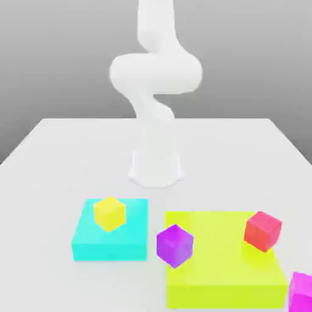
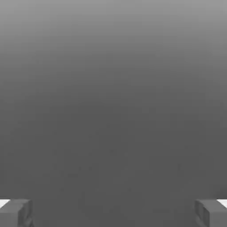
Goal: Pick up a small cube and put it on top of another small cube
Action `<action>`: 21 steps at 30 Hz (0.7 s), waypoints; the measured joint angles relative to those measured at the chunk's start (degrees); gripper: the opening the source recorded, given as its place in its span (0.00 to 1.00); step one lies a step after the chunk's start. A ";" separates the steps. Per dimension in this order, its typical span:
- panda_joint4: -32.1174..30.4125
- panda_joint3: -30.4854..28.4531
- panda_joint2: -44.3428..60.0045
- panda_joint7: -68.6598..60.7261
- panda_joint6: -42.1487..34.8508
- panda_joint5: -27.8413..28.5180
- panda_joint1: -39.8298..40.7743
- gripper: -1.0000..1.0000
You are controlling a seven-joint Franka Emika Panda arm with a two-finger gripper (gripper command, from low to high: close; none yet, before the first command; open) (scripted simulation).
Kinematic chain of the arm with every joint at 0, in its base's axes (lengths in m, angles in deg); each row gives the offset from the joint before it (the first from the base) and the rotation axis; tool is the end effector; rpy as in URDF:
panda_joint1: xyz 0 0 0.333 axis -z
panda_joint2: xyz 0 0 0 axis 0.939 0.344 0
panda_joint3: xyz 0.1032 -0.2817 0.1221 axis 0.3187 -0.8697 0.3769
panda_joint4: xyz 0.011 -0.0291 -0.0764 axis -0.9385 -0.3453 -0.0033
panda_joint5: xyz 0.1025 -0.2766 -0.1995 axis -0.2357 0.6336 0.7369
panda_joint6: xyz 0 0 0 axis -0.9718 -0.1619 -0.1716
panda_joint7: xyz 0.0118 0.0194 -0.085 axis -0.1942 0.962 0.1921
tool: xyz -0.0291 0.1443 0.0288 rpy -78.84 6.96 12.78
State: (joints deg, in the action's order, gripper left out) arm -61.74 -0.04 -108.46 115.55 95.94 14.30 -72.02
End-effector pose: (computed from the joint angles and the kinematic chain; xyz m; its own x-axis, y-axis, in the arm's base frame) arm 0.3651 0.0152 0.6590 0.5692 -0.6565 0.4949 -0.4718 -0.7538 -0.4573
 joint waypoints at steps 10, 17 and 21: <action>1.80 1.53 21.13 -12.71 5.20 -0.61 -7.90 0.50; 3.03 4.33 35.66 -20.91 8.81 -0.27 -12.14 0.50; 3.74 5.58 44.00 -24.93 10.86 0.88 -15.11 0.50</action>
State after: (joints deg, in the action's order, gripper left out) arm -58.00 5.54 -64.46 90.62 106.80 15.18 -87.13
